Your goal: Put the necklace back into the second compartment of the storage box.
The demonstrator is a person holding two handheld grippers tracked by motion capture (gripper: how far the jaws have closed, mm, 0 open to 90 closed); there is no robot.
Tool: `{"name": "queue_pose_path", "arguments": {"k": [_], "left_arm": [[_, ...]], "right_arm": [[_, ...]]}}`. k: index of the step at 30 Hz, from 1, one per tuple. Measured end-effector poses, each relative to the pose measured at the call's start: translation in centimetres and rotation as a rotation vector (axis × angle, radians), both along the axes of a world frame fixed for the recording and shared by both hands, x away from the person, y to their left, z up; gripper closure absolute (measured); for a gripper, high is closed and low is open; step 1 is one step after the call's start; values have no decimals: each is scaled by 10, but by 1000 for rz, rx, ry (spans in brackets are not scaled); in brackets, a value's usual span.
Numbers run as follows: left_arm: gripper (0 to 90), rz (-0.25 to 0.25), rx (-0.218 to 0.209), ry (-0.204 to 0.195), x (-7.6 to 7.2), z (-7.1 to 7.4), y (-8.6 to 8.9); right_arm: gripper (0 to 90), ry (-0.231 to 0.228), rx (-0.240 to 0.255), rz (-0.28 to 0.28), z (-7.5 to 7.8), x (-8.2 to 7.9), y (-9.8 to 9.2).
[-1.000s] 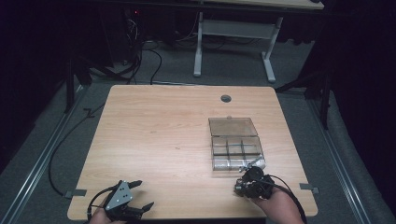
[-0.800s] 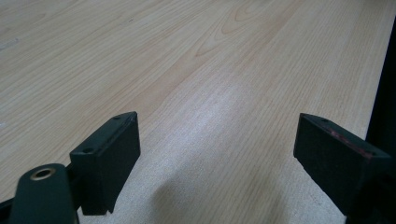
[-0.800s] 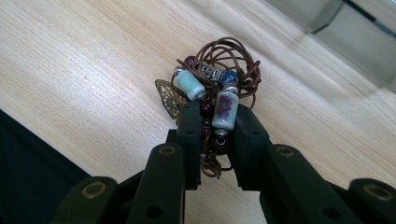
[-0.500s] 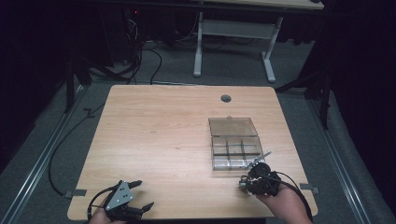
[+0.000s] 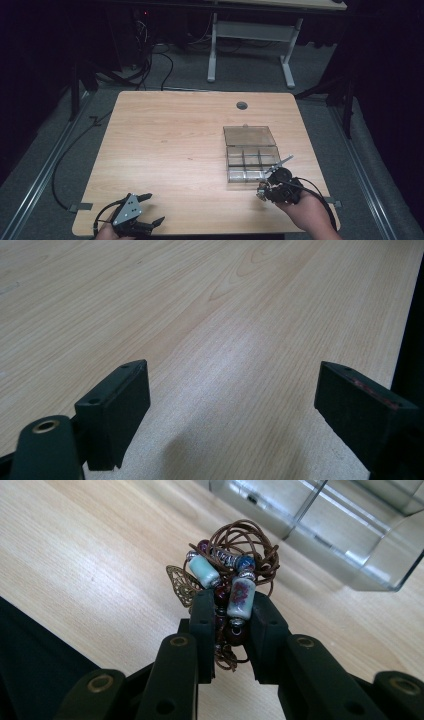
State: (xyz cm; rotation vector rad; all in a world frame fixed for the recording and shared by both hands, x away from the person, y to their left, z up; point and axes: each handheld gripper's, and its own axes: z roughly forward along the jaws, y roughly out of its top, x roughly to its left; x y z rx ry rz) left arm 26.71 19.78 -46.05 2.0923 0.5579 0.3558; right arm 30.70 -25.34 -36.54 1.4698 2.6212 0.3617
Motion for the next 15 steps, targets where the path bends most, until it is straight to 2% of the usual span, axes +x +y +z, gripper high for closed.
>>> {"name": "queue_pose_path", "arguments": {"k": [6,15], "left_arm": [[151,0,-2,-1,0,0,0],[151,-1,-7,-1,0,0,1]], "right_arm": [[760,-5,-14,1,6,7,1],[760,-17,-23,-4,15,26,4]]}}
